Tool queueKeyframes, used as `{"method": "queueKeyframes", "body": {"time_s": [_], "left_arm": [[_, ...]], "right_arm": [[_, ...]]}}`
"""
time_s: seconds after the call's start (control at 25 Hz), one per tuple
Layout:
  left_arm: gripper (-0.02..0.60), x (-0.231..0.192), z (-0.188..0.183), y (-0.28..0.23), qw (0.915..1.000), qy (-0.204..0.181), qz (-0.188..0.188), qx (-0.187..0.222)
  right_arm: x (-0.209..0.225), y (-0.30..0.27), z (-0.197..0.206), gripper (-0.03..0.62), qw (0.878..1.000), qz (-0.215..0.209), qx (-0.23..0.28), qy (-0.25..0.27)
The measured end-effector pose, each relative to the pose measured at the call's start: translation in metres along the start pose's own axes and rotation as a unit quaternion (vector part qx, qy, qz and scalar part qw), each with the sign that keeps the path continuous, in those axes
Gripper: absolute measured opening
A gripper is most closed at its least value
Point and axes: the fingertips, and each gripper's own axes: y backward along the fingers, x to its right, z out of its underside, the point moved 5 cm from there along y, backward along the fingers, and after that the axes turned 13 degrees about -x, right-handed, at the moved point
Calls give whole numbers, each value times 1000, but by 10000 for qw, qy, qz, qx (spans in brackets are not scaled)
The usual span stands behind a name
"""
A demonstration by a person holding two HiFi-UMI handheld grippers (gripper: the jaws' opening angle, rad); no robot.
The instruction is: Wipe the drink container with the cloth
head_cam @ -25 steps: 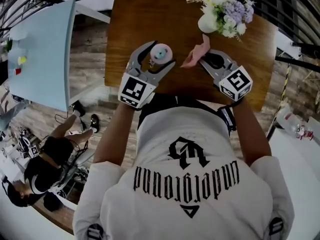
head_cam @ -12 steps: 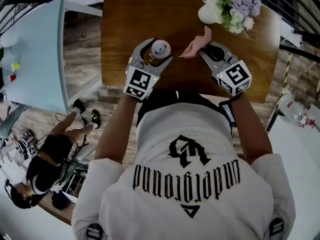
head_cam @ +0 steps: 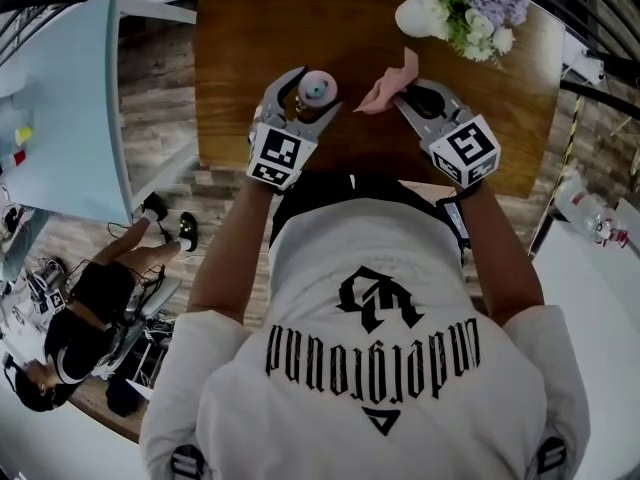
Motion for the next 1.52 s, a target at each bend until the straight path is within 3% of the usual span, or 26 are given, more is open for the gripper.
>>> {"method": "queueKeyframes", "body": {"time_s": [0.36, 0.6, 1.52], "left_arm": [[388, 5, 10, 5, 9999, 2, -127, -77], [388, 10, 12, 9, 9993, 263, -231, -111], [378, 47, -22, 71, 9872, 667, -1358, 504]], "right_arm": [[-2, 5, 2, 41, 10000, -48, -9, 86], [-2, 18, 1, 41, 9996, -66, 95, 260], [-18, 80, 3, 41, 9933, -400, 451, 989]]}}
